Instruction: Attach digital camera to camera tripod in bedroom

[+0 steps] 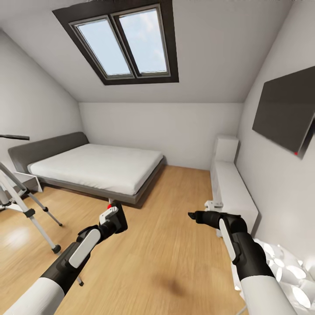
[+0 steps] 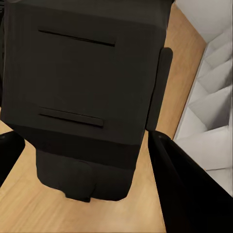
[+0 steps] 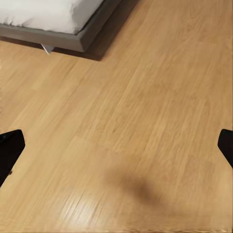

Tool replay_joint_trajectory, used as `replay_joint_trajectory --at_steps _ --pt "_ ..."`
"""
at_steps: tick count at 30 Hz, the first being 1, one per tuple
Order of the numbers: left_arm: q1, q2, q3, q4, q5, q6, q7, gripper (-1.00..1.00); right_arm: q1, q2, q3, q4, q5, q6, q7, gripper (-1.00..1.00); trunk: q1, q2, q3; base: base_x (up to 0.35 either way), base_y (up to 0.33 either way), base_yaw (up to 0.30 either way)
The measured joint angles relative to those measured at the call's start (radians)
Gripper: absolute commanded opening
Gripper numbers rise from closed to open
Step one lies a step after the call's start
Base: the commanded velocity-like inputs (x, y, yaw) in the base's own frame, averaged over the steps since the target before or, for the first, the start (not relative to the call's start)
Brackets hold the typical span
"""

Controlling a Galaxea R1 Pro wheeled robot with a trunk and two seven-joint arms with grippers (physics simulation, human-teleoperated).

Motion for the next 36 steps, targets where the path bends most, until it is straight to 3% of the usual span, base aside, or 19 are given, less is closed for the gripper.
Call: replay_joint_trajectory --at_steps 13,19,27,36 --pt "0.0 -0.001 -0.003 0.024 0.006 -0.04 -0.091 -1.0 0.0 -0.002 0.0 0.018 -0.001 0.053 0.049 1.0 -0.05 0.091 0.041 0.0 0.0 0.0" --pt "0.0 0.0 -0.003 0.028 0.006 -0.041 -0.183 -1.0 0.0 -0.003 0.0 0.019 0.0 0.056 0.054 1.0 -0.073 0.133 0.06 0.0 0.0 0.0" --pt "0.0 0.0 -0.005 0.051 0.011 -0.04 -0.369 -1.0 0.0 -0.004 -0.001 0.019 -0.001 0.057 0.063 1.0 -0.104 0.189 0.085 0.0 0.0 0.0" --pt "0.0 -0.001 -0.004 0.087 0.01 -0.041 -0.441 -1.0 0.0 -0.004 -0.001 0.03 0.0 0.048 0.111 1.0 -0.138 0.252 0.113 0.0 0.0 0.0"
